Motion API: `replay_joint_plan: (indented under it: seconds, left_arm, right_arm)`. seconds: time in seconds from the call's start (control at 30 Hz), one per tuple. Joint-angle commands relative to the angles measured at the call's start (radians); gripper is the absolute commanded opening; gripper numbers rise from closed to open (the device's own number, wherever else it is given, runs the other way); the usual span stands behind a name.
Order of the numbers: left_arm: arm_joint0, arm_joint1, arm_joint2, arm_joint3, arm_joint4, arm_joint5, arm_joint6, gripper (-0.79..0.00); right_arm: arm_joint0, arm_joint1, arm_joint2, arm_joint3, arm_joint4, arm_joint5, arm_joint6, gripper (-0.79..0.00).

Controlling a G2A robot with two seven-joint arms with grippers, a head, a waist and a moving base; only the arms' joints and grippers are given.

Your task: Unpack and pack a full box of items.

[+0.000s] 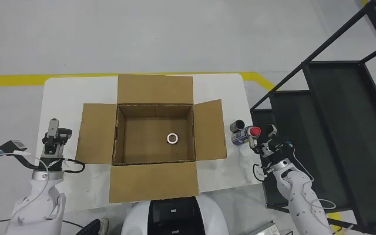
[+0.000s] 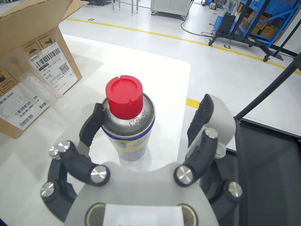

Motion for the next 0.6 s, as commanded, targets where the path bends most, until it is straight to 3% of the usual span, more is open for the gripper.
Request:
replay_joint_plan:
  seconds: [0.0, 0.37, 0.57]
  left_arm:
    - [0.000, 0.000, 0.000, 0.000, 0.000, 0.000, 0.000, 0.000]
    - [0.000, 0.000, 0.000, 0.000, 0.000, 0.000, 0.000, 0.000]
    - [0.000, 0.000, 0.000, 0.000, 0.000, 0.000, 0.000, 0.000]
  right_arm:
    - [0.001, 0.000, 0.000, -0.005, 0.004, 0.000, -0.001, 0.000]
    - [-0.123, 0.009, 0.047, -0.198, 0.102, -0.105, -0.039, 0.000]
    - [-0.103, 0.011, 0.033, -0.164, 0.120, -0.110, 0.039, 0.000]
